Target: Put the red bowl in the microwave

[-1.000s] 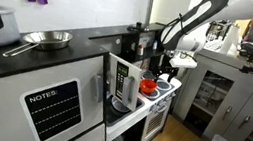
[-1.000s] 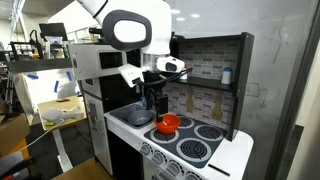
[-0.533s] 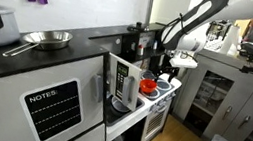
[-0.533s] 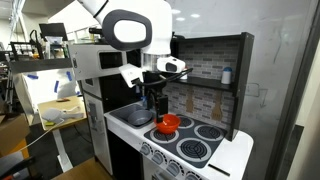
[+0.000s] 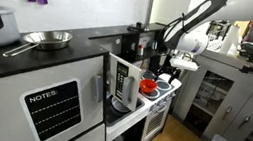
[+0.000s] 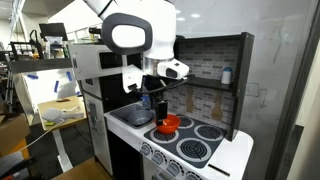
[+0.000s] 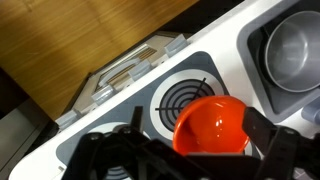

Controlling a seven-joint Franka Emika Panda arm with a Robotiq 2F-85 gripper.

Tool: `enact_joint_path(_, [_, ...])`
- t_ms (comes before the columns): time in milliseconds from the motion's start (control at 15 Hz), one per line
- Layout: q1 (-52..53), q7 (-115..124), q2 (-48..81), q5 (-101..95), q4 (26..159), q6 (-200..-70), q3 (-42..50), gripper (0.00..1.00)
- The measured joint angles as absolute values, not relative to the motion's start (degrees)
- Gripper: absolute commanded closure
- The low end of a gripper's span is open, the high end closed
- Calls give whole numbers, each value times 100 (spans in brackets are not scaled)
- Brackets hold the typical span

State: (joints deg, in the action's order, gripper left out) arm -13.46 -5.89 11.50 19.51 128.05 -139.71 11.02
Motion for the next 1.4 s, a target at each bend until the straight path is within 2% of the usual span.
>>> enact_joint_path(600, [-1520, -590, 1784, 2342, 12655, -14893, 1079, 0])
enact_joint_path(1400, [-1776, -593, 2295, 2841, 12091, -15041, 658, 0])
